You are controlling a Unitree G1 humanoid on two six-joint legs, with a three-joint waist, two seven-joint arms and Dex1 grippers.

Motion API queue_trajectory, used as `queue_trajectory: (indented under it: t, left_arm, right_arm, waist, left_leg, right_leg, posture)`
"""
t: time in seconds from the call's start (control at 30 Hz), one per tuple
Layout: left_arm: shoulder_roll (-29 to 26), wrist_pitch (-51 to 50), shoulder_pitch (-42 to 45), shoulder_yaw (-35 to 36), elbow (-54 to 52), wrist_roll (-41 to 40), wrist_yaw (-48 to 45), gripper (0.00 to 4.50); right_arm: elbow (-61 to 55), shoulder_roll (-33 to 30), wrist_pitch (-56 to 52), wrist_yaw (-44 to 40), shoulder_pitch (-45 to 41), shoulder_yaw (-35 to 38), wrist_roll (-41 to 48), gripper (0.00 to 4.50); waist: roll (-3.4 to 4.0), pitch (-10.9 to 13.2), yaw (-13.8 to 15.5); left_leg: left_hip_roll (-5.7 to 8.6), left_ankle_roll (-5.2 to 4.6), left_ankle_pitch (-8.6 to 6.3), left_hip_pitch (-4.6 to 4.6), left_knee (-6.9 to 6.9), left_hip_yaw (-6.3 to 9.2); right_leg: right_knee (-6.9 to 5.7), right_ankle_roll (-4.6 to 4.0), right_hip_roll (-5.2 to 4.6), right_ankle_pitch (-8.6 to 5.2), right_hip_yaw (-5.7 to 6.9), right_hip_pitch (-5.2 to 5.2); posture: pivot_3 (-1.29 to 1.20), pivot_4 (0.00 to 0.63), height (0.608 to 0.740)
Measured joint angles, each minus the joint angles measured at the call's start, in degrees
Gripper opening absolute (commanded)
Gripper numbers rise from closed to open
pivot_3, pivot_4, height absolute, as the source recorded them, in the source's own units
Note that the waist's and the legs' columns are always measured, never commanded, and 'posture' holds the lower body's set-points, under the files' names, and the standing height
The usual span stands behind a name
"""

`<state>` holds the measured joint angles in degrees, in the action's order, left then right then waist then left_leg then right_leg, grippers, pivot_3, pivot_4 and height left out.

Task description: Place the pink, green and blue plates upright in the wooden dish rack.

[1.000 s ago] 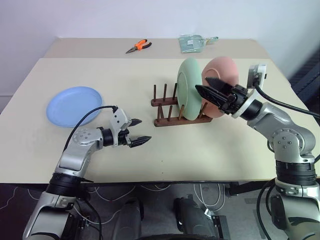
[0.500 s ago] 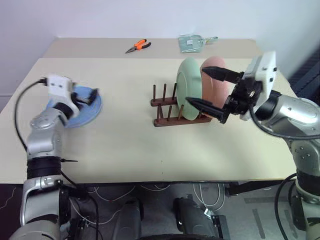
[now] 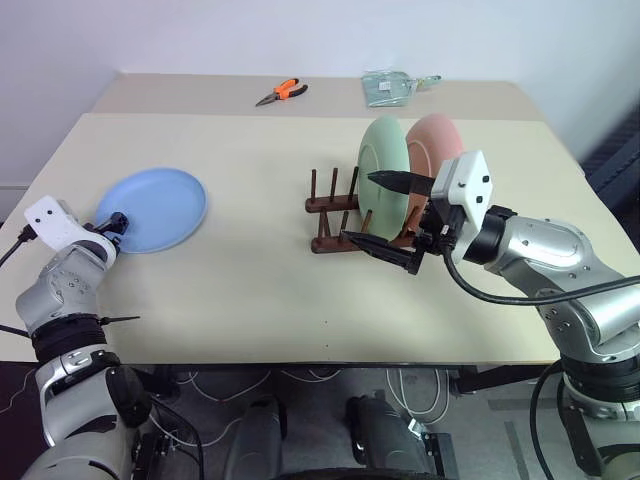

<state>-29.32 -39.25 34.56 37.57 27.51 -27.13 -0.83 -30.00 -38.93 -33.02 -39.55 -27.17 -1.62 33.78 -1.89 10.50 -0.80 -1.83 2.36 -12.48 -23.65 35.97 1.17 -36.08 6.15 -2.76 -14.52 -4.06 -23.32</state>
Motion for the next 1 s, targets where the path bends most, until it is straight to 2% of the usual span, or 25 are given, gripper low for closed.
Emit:
queue_trajectory:
  t: [0.13,0.3,0.4,0.57,0.67,0.8,0.9,1.0]
  left_arm:
    - [0.2,-1.7,0.0,0.6,-0.2,-1.8,1.0,0.04]
    - [0.7,0.5,0.9,-0.1,-1.9,-2.8,-1.2,0.04]
    - [1.5,3.9,2.6,-4.7,-7.3,-2.9,-6.5,0.04]
    - [1.5,4.6,13.3,-15.7,-19.6,-3.6,-14.3,0.04]
    - [2.1,2.6,15.5,-19.1,-24.3,-4.7,-15.9,0.04]
    - [5.0,-2.5,15.7,-21.2,-26.5,-6.7,-14.8,0.04]
    - [6.3,-4.9,15.9,-21.3,-28.4,-8.5,-14.0,0.0]
    - [7.2,-6.9,16.0,-20.9,-30.6,-10.2,-13.0,0.0]
  right_arm:
    - [0.1,0.7,0.0,-0.4,0.0,-0.2,-0.5,4.5]
    - [0.5,0.1,0.1,-1.1,-0.6,-2.3,-4.1,4.5]
    - [0.6,0.1,2.9,-0.9,-3.3,-6.0,-10.2,4.5]
    - [5.1,3.2,11.6,1.3,-13.2,-17.9,-26.9,4.5]
    - [12.4,3.7,17.6,3.6,-16.6,-22.6,-37.4,4.5]
    - [22.9,5.6,25.5,8.5,-20.6,-25.3,-49.5,4.5]
    - [27.2,7.0,30.0,11.3,-22.8,-26.4,-55.5,3.67]
    - [29.4,8.3,33.7,12.1,-23.1,-27.4,-60.1,2.06]
  waist:
    - [-0.01,0.0,-0.1]
    - [-0.04,0.0,0.1]
    - [-0.18,0.1,0.2]
    - [-0.22,0.1,-0.1]
    - [-0.18,0.1,-0.5]
    - [-0.17,0.1,-0.6]
    - [-0.18,0.1,-0.5]
    - [-0.18,0.1,-0.4]
  left_leg:
    - [0.0,0.0,0.0,0.01,-0.01,0.0]
    - [0.01,0.01,0.0,0.0,0.0,0.0]
    - [0.01,0.08,0.03,-0.13,0.0,0.05]
    - [0.04,0.12,0.05,-0.27,0.01,0.05]
    - [0.03,0.12,0.05,-0.17,-0.04,-0.01]
    - [0.0,0.11,0.06,-0.19,-0.03,0.03]
    - [0.0,0.11,0.06,-0.24,-0.03,0.04]
    - [0.01,0.11,0.06,-0.27,-0.02,0.07]
  right_leg:
    - [-0.01,-0.01,0.01,0.0,0.0,0.0]
    - [0.02,-0.15,0.0,-0.08,0.01,0.0]
    - [0.04,-0.18,0.0,-0.07,0.05,-0.08]
    - [0.08,-0.03,0.0,0.02,0.07,-0.18]
    - [0.02,-0.02,0.01,0.03,0.03,-0.19]
    - [-0.05,0.0,0.08,0.04,0.02,-0.25]
    - [-0.04,0.02,0.07,0.05,0.03,-0.27]
    - [-0.03,0.03,0.06,0.05,0.03,-0.26]
  posture:
    - [0.0,0.15,0.732]
    - [0.0,0.15,0.732]
    - [0.0,0.15,0.732]
    - [0.0,0.15,0.732]
    - [0.0,0.15,0.732]
    - [0.0,0.15,0.732]
    - [0.0,0.15,0.732]
    - [0.0,0.15,0.732]
